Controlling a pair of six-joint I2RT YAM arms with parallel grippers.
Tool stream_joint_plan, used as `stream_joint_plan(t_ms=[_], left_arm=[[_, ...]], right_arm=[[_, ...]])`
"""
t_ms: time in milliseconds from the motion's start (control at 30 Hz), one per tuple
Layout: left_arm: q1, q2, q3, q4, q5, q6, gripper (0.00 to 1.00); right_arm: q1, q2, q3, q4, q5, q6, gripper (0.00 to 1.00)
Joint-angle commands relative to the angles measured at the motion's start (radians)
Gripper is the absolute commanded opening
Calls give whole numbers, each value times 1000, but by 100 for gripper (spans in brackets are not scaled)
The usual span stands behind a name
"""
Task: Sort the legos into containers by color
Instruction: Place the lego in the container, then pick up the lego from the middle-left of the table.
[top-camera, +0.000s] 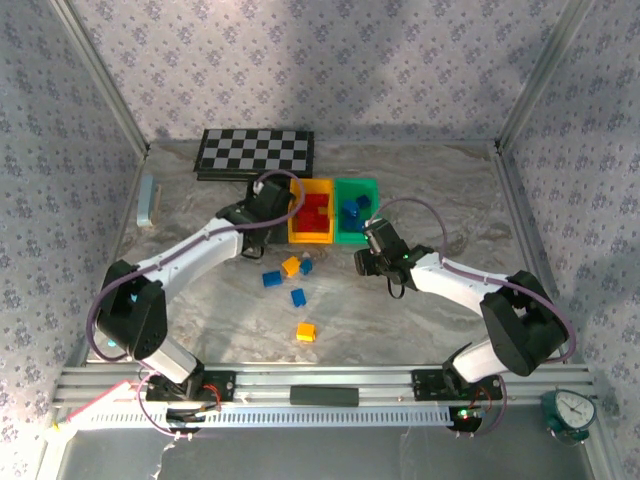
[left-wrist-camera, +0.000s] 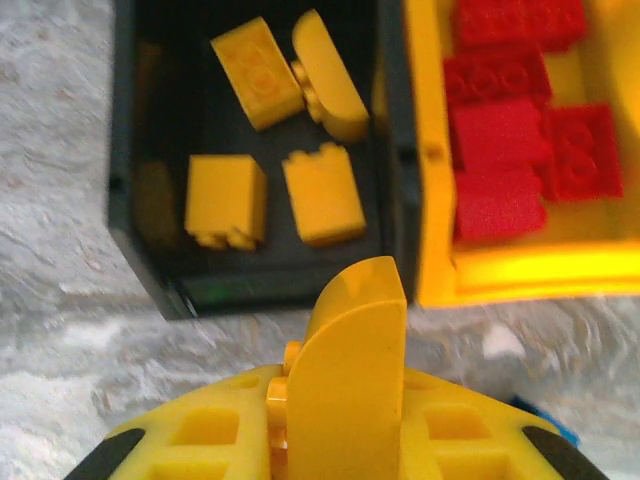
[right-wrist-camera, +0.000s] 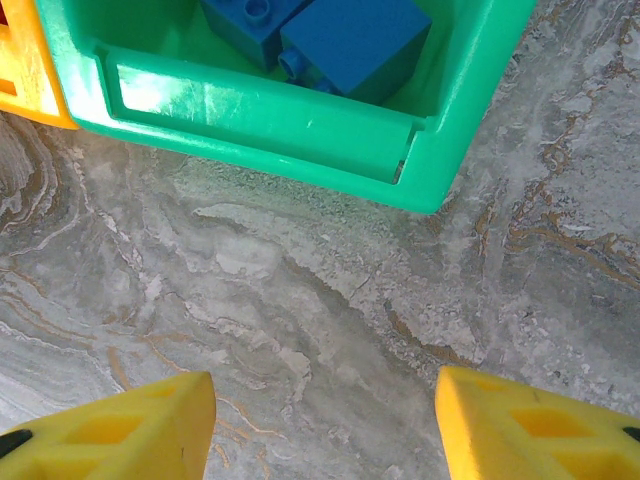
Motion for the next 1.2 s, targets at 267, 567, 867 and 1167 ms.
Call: stream_joint_plan(t_ms=[267,567,867,1167], left_arm=[[73,117,176,-5,53,121,69],[-32,-72,-102,142,231,139,69],[-109,-204,-267,123,378,152,69],[-260,-222,-323,-9,461,145,69]], right_arm=[[6,-21,6,-20,32,-5,62],[6,-19,8,-15,21,-3,62],[8,-2,14,-13,15,-2,62],[8,7,18,-18,25,-3,62]])
